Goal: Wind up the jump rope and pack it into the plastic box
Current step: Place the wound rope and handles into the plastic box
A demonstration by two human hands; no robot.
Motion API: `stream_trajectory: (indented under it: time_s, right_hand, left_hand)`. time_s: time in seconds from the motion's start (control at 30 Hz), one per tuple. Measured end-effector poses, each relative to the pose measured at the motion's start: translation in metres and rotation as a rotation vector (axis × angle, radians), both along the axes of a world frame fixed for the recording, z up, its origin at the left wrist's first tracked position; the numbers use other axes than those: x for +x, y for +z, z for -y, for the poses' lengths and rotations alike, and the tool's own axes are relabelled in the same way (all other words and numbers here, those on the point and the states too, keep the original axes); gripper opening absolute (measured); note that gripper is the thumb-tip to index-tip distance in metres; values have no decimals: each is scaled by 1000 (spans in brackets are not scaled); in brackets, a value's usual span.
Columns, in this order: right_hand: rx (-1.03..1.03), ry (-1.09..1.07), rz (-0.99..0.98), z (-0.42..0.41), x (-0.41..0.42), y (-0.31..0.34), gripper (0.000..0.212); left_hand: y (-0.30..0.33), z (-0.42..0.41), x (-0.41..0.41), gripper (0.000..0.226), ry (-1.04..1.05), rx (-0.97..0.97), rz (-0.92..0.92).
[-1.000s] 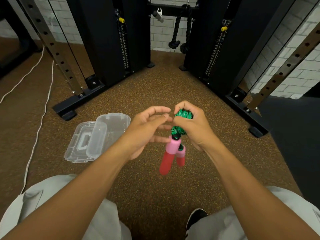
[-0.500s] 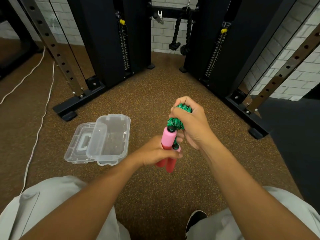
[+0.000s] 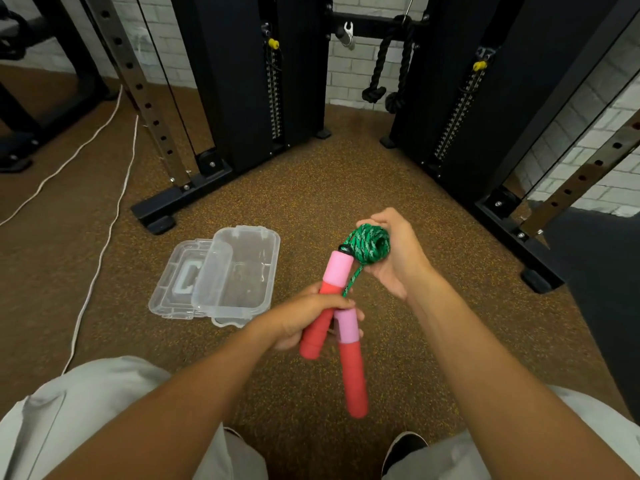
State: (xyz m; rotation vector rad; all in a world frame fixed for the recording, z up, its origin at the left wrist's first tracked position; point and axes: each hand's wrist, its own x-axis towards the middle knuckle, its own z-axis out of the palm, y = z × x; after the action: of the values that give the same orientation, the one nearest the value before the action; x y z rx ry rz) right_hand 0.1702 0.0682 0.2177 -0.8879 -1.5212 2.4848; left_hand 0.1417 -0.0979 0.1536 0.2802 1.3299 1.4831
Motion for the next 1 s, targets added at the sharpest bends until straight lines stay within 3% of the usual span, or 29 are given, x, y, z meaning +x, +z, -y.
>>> stream_trajectory:
  time_s: [0.13, 0.37, 0.6, 0.83, 1.0]
  right_hand:
    - [-127, 60, -43, -2, -15, -1, 20]
    - [-114, 86, -111, 9, -52, 5, 19]
    - [32, 245, -150, 30, -94, -1, 23]
    - [46, 161, -220, 70, -174, -4, 23]
    - [101, 167, -177, 90, -227, -49, 24]
  left_hand:
    - [-2, 16, -12, 42, 28, 36, -9]
    - [-20, 37, -19, 31, -176, -78, -41]
    - [-24, 54, -62, 30, -135, -159, -79]
    - [-11, 98, -164, 29, -75, -248, -130]
    - [-53, 129, -205, 35, 68, -262, -144]
